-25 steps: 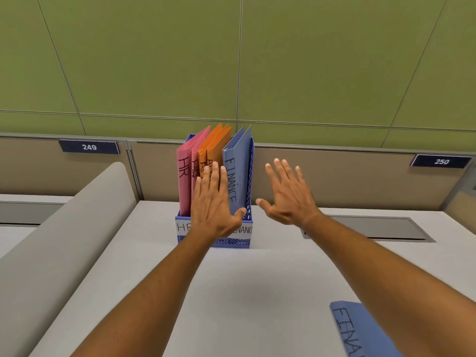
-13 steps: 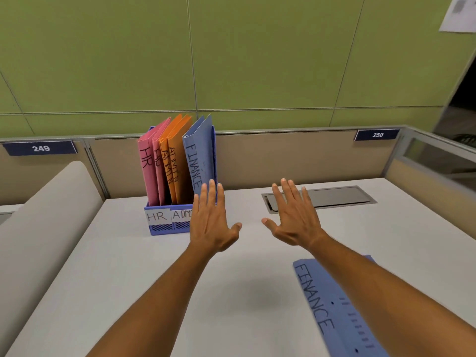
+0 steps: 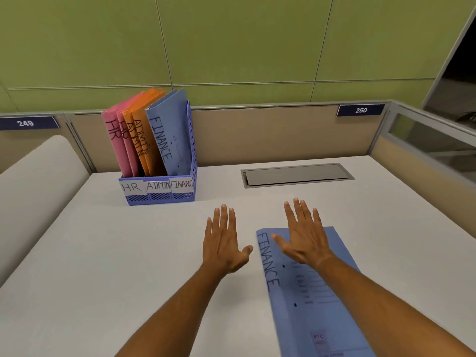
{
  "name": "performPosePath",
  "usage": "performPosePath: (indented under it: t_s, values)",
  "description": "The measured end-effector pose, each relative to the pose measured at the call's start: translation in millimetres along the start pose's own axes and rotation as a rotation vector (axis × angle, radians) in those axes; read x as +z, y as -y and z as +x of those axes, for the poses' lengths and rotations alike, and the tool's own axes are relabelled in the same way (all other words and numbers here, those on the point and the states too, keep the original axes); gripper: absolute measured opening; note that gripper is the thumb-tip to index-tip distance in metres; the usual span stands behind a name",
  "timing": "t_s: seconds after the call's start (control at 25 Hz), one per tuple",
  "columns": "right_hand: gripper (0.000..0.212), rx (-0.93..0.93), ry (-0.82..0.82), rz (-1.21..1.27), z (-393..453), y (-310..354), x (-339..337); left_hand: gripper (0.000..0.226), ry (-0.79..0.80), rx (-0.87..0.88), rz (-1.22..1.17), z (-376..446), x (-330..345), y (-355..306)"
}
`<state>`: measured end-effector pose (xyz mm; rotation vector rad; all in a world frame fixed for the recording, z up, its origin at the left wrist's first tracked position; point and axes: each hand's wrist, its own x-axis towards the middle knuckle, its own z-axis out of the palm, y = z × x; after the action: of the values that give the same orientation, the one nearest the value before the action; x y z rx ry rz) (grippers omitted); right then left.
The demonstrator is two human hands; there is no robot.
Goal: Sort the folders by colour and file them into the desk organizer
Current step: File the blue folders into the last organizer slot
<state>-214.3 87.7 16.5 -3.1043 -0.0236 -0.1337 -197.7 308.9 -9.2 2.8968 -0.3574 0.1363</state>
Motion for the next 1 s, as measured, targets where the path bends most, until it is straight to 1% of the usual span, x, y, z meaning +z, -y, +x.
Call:
performPosePath:
  t_s: [0.08,0.16,0.28,0.32,0.4,0.48,0.56,0.64,0.72,0.76,0.84,0.88,1.0]
  values:
    - [0.095,0.000,0.037,0.027,-13.3,-15.8,13.0,0.105,0.037,-0.025,-0.028,-12.6,17.4,-18.4]
    - [0.096,0.000,0.078,0.068,-25.4,-29.1,26.9,0.107,0.111,-0.070,-0.089,-25.0,35.0,-33.7]
    - [0.096,-0.001,0.134,0.098,-39.4,-46.7,46.3,0.108,0.276,-0.203,-0.265,-42.1,54.2,-54.0]
    - [0.096,-0.004,0.152,0.098,-43.0,-50.3,52.1,0.106,0.302,-0.252,-0.301,-46.4,57.4,-59.2]
    - [0.096,-0.006,0.187,0.105,-48.7,-55.1,62.5,0.092,0.283,-0.298,-0.259,-50.3,60.8,-65.8]
    - [0.095,0.004,0.226,0.126,-52.1,-58.8,72.1,0.070,0.270,-0.308,-0.261,-50.2,59.8,-71.9]
    - [0.094,0.017,0.274,0.161,-54.8,-58.7,79.7,0.057,0.297,-0.323,-0.386,-47.5,57.7,-76.7]
    - [0.094,0.028,0.313,0.192,-57.2,-58.1,85.4,0.052,0.326,-0.363,-0.553,-43.5,58.9,-81.6]
    - [0.093,0.032,0.320,0.195,-57.1,-58.1,89.2,0.048,0.327,-0.444,-0.693,-41.2,59.5,-85.8]
    - [0.094,0.030,0.318,0.197,-56.1,-58.7,89.7,0.041,0.317,-0.498,-0.752,-38.6,59.4,-87.0]
    - [0.094,0.026,0.317,0.200,-54.3,-61.2,89.3,0.015,0.305,-0.586,-0.854,-33.9,58.8,-87.7]
    - [0.094,0.025,0.314,0.198,-53.8,-62.3,89.9,0.009,0.311,-0.608,-0.876,-31.9,58.0,-87.3]
    - [0.094,0.020,0.307,0.195,-53.7,-62.2,91.0,0.018,0.344,-0.655,-0.935,-29.4,54.2,-85.7]
